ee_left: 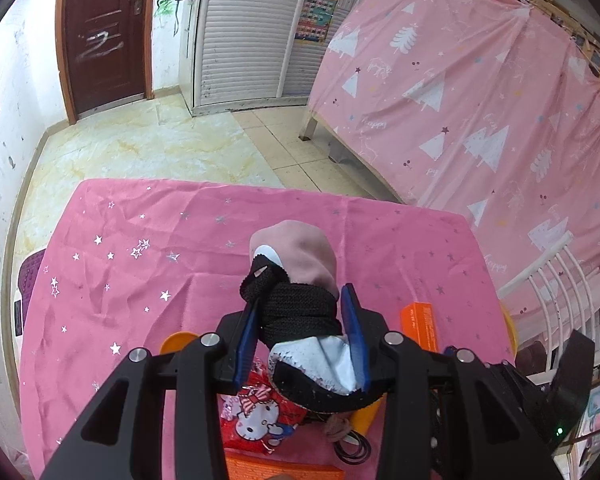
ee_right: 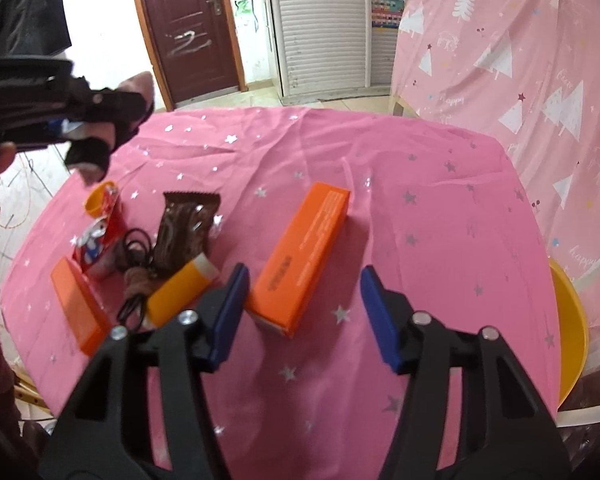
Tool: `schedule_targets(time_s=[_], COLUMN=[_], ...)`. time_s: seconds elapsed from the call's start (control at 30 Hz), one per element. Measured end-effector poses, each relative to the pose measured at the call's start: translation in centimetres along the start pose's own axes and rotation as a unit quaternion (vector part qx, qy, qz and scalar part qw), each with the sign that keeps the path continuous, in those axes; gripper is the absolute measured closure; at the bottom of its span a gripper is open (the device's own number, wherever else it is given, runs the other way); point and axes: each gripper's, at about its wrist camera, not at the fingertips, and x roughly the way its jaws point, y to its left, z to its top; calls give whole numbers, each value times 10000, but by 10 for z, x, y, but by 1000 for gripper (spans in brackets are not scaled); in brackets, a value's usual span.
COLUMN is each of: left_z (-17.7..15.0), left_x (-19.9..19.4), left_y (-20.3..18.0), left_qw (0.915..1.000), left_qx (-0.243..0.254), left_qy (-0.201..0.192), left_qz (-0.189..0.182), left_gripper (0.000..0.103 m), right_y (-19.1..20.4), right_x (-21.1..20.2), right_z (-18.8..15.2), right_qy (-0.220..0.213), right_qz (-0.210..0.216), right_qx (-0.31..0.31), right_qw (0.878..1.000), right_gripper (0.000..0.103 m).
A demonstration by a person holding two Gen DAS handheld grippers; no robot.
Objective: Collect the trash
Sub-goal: 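Grasp the black-and-white sock with the left gripper while the right gripper grasps the orange box, then carry the sock and orange box to the yellow bin and open both grippers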
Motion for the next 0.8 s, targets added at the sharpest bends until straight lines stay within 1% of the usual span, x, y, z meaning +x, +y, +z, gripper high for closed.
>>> schedule_targets(time_s=[0.07,0.13,0.17,0.23,0.27,0.3,0.43,0.57,0.63,0.8], left_z=[0,-1,-1,-1,-1,-2,-1,-1,-1,-2], left_x=[0,1,2,4,4,5,7,10,12,17], left_y=[-4,-7,-9,-13,-14,-16,-26,-44,-54,-95], left_qw=[10000,10000,10000,9999,9999,9999,9997,9994,9992,9978], left_qx=[25,57,82,114,122,130,198,305,378,646], left_qy=[8,19,30,49,54,60,79,107,116,160], left_qz=[10,20,26,38,41,47,84,113,117,61], left_gripper=[70,70,70,70,70,70,70,70,70,70], right_y=[-2,-4,-5,-7,-8,-9,-16,-30,-45,-85], right_x=[1,3,4,4,4,3,-2,-14,-21,-41], right_z=[1,3,3,4,5,6,8,9,10,4], right_qy=[27,60,71,83,75,49,-84,-269,-390,-628], right_qz=[21,76,96,175,195,225,220,200,171,13], right_qx=[-11,-17,-21,10,27,51,75,180,309,618], right_qw=[10000,10000,9999,9998,9998,9997,9997,9993,9986,9961], right_gripper=[59,68,74,75,80,81,81,81,81,81])
